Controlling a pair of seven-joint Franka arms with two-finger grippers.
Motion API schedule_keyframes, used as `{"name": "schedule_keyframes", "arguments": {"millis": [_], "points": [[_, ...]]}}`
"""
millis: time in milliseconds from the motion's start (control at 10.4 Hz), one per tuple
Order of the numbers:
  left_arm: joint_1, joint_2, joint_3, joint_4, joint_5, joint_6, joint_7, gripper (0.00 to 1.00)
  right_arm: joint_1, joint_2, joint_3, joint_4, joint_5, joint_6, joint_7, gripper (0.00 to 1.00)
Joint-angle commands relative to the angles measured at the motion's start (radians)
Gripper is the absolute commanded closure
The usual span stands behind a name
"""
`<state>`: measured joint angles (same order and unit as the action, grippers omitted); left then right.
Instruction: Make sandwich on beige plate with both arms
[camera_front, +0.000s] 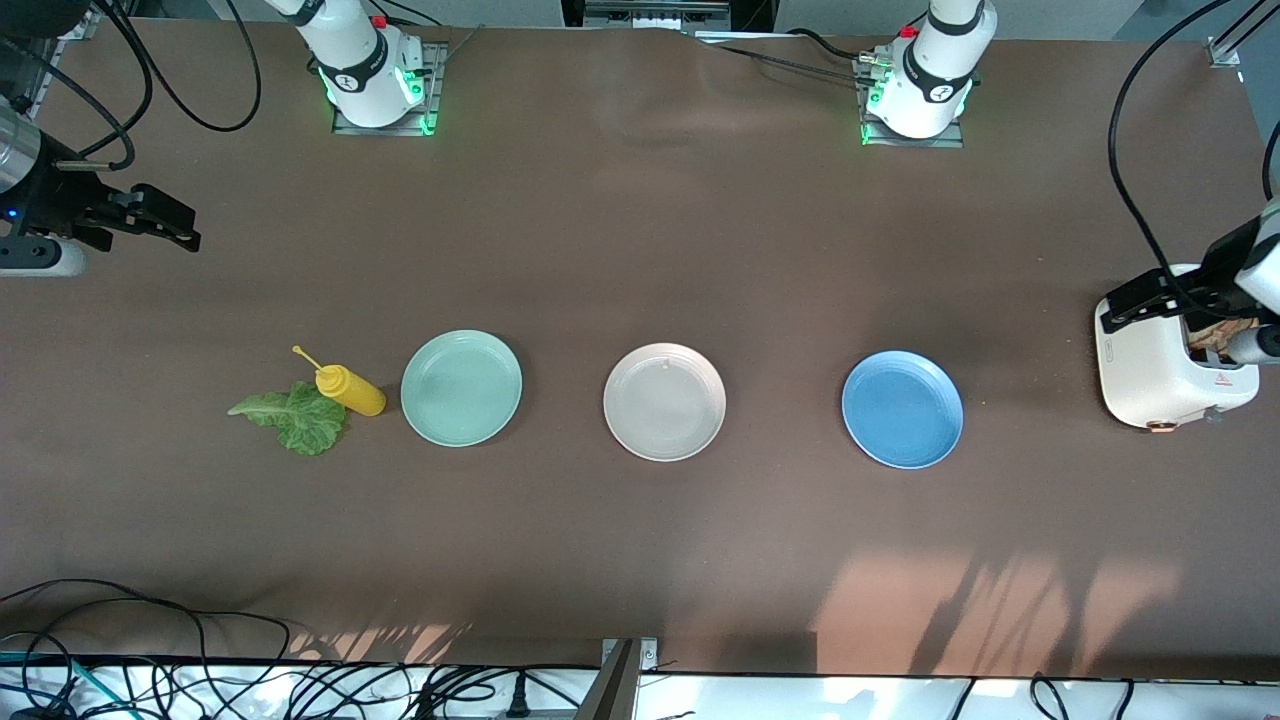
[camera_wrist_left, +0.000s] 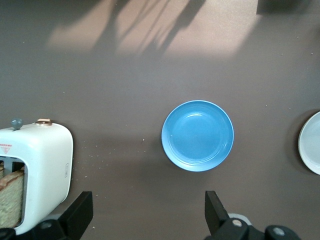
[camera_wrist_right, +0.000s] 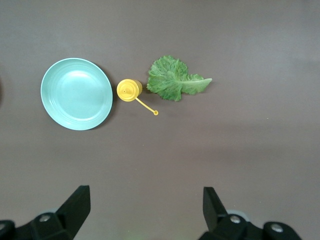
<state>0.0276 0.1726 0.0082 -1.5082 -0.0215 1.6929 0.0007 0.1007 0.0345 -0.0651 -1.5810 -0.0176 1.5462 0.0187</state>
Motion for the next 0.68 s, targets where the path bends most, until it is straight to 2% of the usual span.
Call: {"name": "schedule_keyframes", "arguments": {"millis": [0,580], "points": [[-0.009,-0.042,-0.008,-0.101,0.028,0.077,-0.046,0.00,0.001,0.010,-0.002,0.021,-0.015,-0.018,-0.008,0.00],[0.003,-0.044,-0.002,-0.079,0.021,0.065,-0.073,0.00,0.002,0.024,-0.001,0.024,-0.007,-0.015,0.006,0.00]]}}
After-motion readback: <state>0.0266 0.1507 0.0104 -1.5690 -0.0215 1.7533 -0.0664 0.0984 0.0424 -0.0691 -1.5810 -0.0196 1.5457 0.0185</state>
